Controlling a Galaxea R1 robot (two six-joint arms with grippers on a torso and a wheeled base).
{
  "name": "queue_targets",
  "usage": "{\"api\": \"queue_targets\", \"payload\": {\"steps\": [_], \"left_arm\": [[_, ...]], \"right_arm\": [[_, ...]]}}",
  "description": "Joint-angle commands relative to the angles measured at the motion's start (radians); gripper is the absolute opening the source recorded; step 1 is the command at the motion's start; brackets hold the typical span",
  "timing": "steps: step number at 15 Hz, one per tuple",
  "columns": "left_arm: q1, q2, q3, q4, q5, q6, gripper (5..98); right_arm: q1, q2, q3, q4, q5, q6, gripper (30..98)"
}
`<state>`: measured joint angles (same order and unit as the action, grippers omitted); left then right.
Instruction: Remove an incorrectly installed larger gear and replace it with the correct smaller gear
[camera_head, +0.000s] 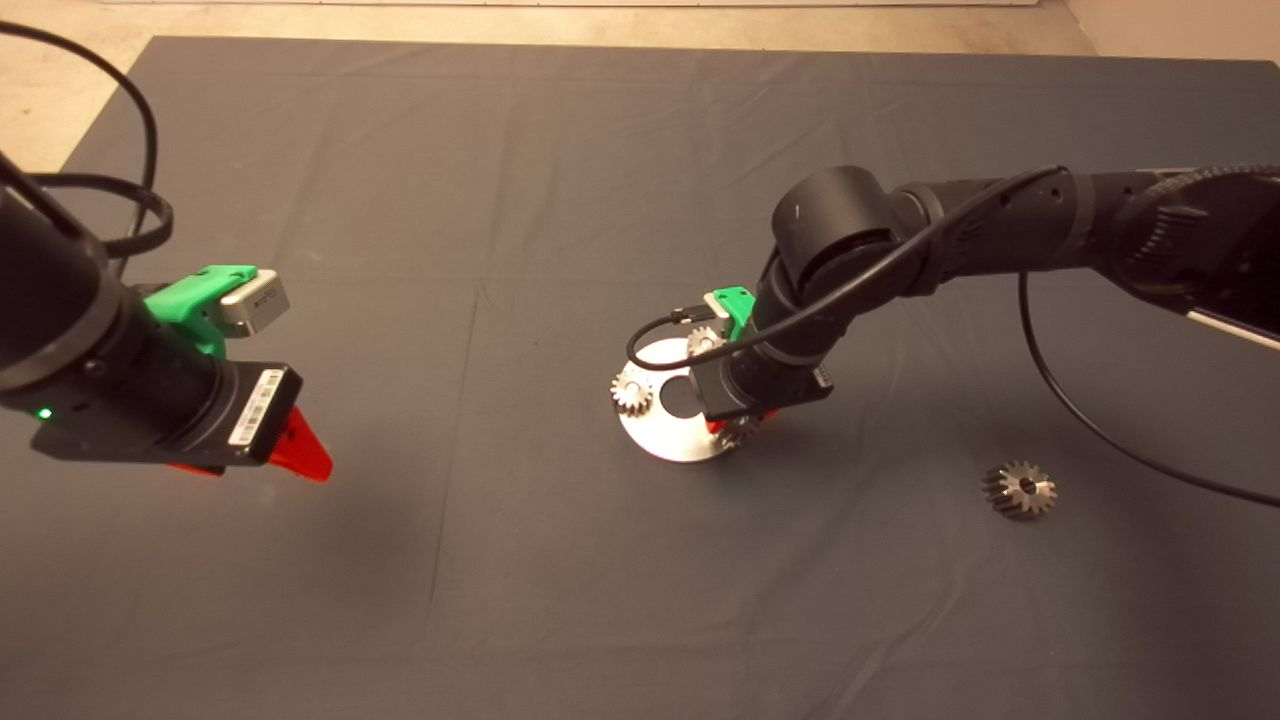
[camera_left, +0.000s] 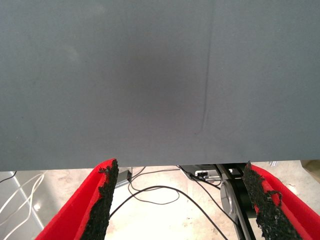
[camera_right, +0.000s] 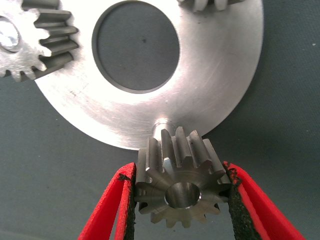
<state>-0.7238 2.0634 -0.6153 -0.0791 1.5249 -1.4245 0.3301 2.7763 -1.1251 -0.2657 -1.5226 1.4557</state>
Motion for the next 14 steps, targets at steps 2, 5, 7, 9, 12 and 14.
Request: {"api": "queue_targets", "payload": {"steps": [2,5,7,9,12,14], "left_arm": [[-0.016,-0.001,-0.001,0.000,0.133,0.006,63.5],[-0.016,0.001,-0.010,-0.001,0.133,0.009,63.5],[-0.016,-0.001,-0.010,0.000,0.133,0.009,63.5],[-0.016,-0.002,-0.010,0.001,0.133,0.009,63.5],[-0.016,-0.001,-0.010,-0.001,0.133,0.009,63.5],[-0.016,-0.003,-0.009,-0.001,0.133,0.009,63.5]], "right_arm": [[0.032,0.022,-0.006,-0.024,0.002,-0.005,39.0],[0.033,0.059,-0.025,-0.023,0.002,-0.005,38.5],[0.033,0.058,-0.027,-0.023,0.002,-0.005,38.6],[0.033,0.055,-0.027,-0.023,0.002,-0.005,38.4],[0.033,0.050,-0.024,-0.021,0.004,-0.003,38.4],[0.034,0.050,-0.024,-0.021,0.004,-0.003,38.1]]}}
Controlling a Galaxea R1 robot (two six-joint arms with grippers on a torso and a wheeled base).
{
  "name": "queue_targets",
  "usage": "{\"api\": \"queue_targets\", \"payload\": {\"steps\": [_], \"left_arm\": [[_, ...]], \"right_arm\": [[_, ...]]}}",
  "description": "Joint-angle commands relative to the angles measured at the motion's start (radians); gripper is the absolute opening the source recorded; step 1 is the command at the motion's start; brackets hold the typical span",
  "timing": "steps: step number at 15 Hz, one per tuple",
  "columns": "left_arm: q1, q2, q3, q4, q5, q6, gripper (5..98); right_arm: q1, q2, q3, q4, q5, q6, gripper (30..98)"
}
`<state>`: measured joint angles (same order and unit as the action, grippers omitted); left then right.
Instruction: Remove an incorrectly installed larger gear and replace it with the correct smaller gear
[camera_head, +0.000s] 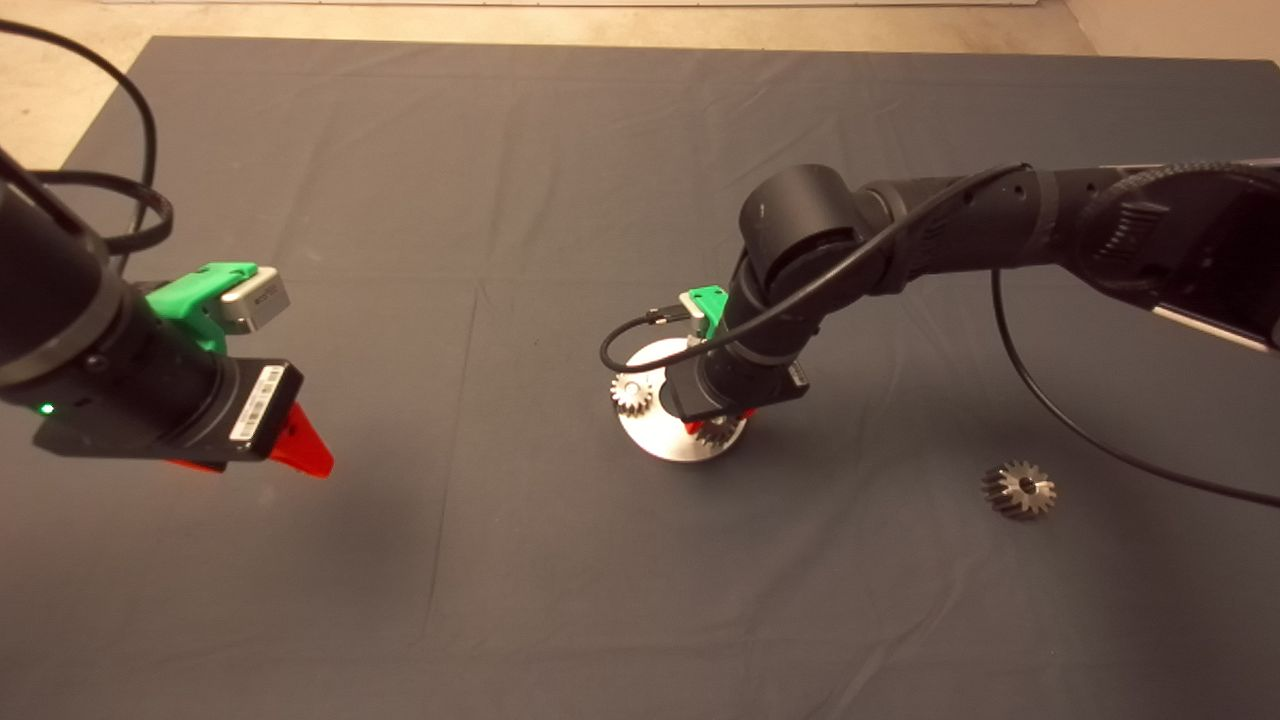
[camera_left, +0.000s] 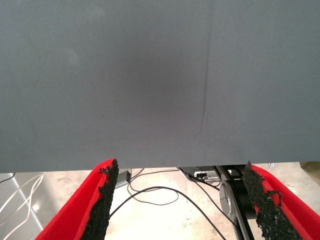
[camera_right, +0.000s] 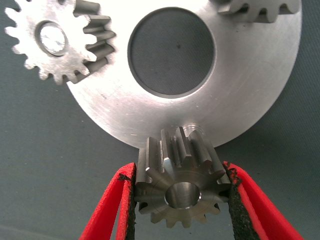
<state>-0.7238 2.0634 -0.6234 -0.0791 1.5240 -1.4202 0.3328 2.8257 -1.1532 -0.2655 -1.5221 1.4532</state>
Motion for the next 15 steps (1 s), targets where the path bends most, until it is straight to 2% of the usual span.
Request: {"api": "queue_targets", "payload": {"steps": [1,15], "left_arm": [[-0.016,-0.005,-0.001,0.001,0.134,0.004,63.5],[-0.016,-0.012,-0.001,0.001,0.134,0.017,63.5]], "right_arm": [[0.032,0.001,0.005,-0.021,0.003,-0.002,37.9],[0.034,-0.027,0.006,-0.020,-0.001,0.001,36.4]]}}
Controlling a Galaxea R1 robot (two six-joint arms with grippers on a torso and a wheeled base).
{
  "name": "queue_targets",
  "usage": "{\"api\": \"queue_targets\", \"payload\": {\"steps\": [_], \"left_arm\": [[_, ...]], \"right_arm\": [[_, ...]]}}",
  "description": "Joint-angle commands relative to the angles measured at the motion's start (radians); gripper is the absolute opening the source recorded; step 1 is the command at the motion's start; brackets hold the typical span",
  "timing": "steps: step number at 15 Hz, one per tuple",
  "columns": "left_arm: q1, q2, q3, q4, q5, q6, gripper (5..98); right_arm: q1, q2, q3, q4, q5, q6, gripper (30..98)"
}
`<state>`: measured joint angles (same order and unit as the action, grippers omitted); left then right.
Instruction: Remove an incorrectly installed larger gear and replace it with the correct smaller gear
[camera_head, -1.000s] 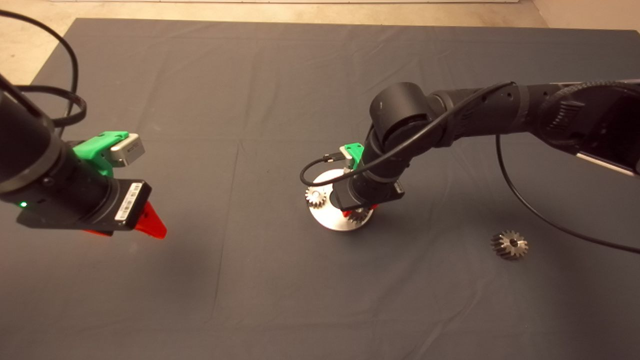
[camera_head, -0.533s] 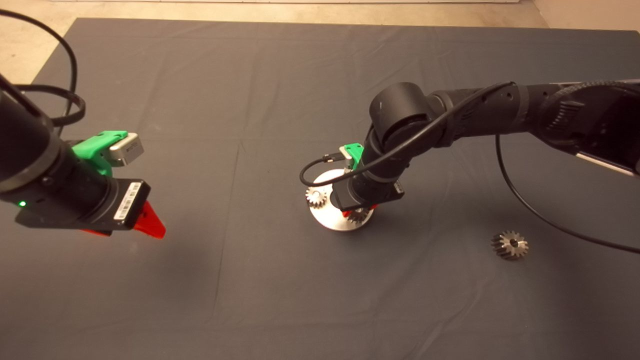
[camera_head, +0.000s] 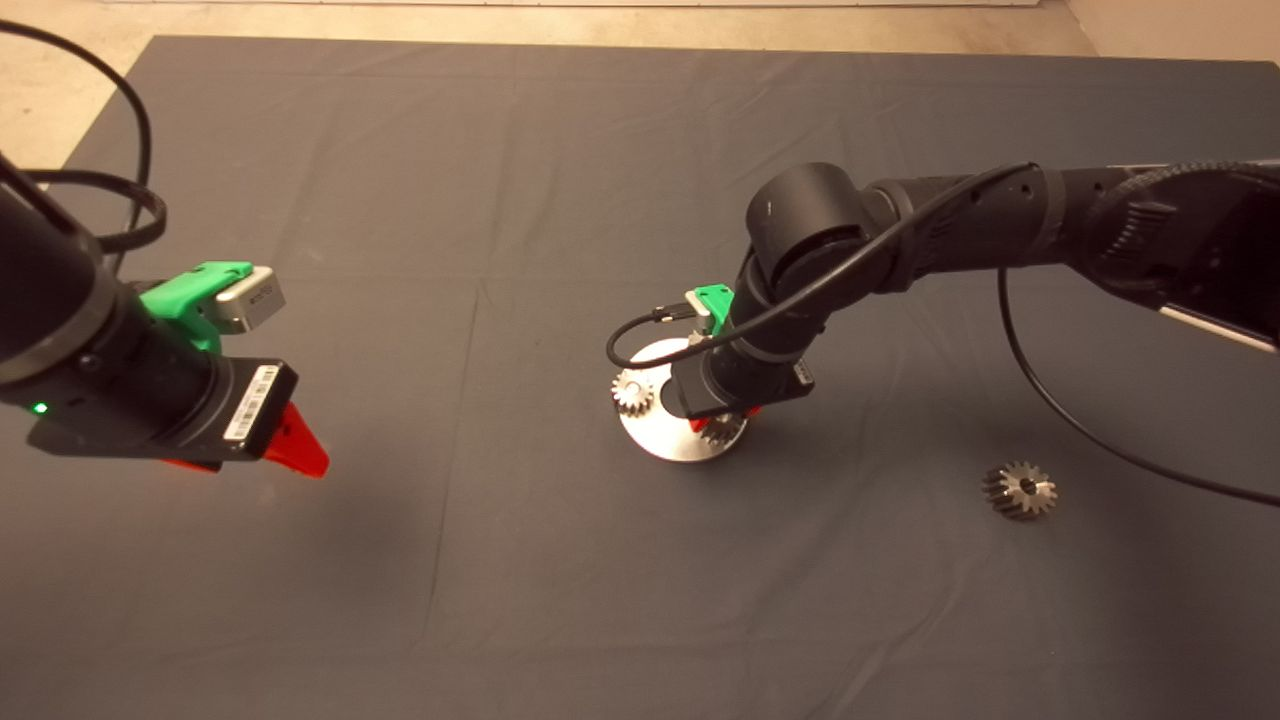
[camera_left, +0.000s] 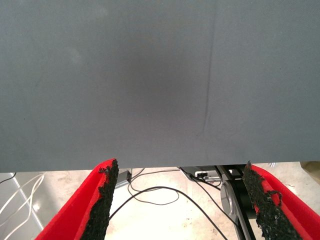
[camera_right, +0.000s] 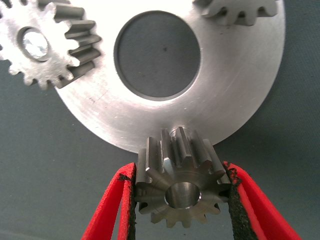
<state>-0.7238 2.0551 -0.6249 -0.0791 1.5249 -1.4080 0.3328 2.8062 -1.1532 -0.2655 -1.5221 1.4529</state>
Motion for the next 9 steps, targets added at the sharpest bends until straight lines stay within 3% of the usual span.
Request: {"api": "queue_targets", "payload": {"steps": [1,9], "left_arm": [[-0.016,-0.003,-0.001,0.001,0.133,0.006,63.5],[-0.016,-0.006,-0.002,0.001,0.133,0.012,63.5]], "right_arm": [[0.034,-0.006,0.009,-0.018,-0.001,0.001,36.4],[0.035,0.008,0.012,-0.015,-0.001,0.002,36.4]]}}
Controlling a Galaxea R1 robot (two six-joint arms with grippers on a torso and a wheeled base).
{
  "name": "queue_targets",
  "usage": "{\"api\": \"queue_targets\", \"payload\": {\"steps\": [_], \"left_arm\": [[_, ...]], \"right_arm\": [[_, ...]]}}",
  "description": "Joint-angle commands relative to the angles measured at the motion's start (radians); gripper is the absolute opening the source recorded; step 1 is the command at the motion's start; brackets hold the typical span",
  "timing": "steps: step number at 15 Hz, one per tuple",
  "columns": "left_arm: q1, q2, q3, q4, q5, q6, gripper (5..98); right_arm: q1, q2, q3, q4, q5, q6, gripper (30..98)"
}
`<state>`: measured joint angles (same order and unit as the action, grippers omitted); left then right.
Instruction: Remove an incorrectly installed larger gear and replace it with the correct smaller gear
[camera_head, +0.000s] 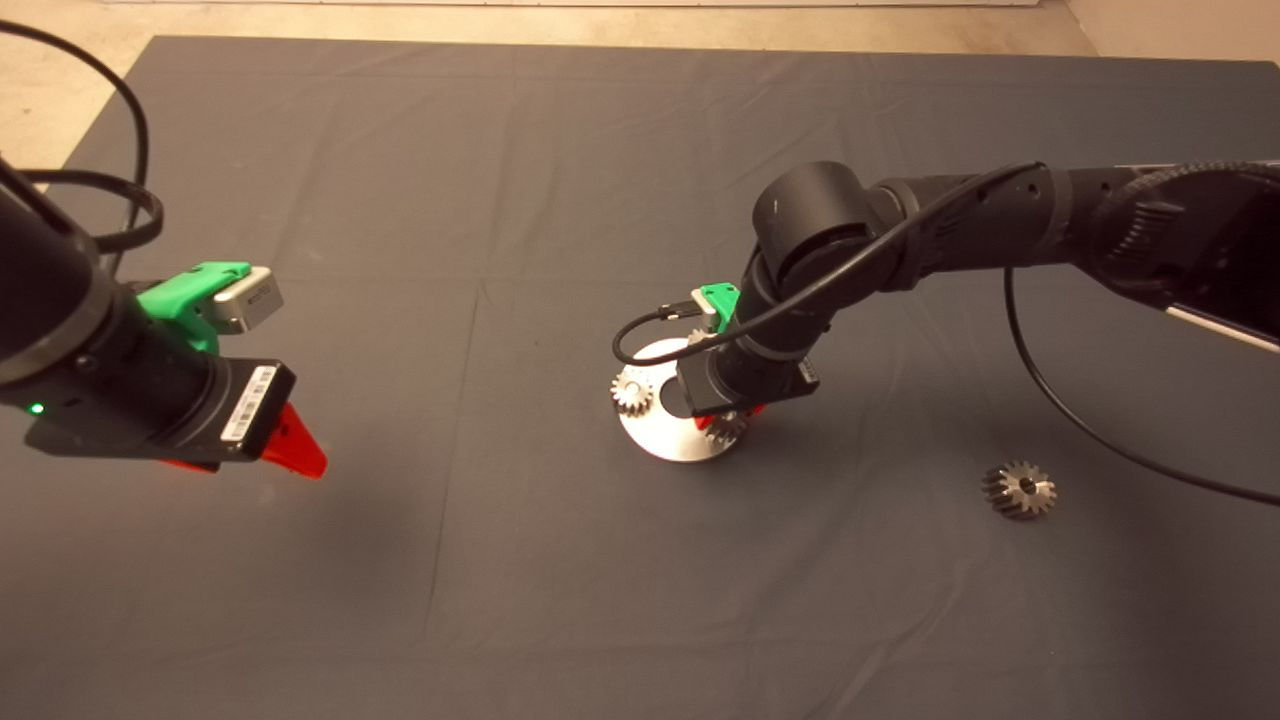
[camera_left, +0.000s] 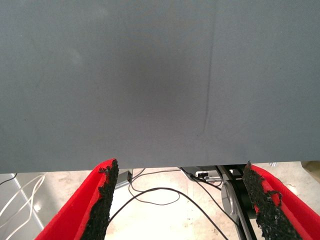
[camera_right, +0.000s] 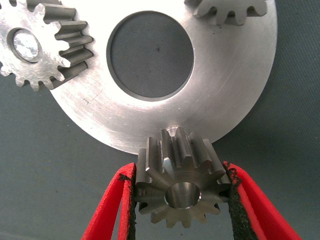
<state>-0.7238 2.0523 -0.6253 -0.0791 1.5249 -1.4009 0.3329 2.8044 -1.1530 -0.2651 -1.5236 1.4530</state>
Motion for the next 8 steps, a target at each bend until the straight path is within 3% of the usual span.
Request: {"api": "queue_targets", "payload": {"steps": [1,6,8], "left_arm": [[-0.016,-0.004,-0.002,0.000,0.133,0.005,63.5],[-0.016,-0.002,-0.002,0.001,0.133,0.003,63.5],[-0.016,-0.001,-0.013,-0.001,0.133,0.003,63.5]], "right_arm": [[0.037,0.010,0.012,-0.016,0.001,0.002,36.4],[0.037,-0.013,0.058,-0.016,0.000,0.015,36.3],[0.037,-0.057,0.132,-0.016,0.003,0.018,36.5]]}}
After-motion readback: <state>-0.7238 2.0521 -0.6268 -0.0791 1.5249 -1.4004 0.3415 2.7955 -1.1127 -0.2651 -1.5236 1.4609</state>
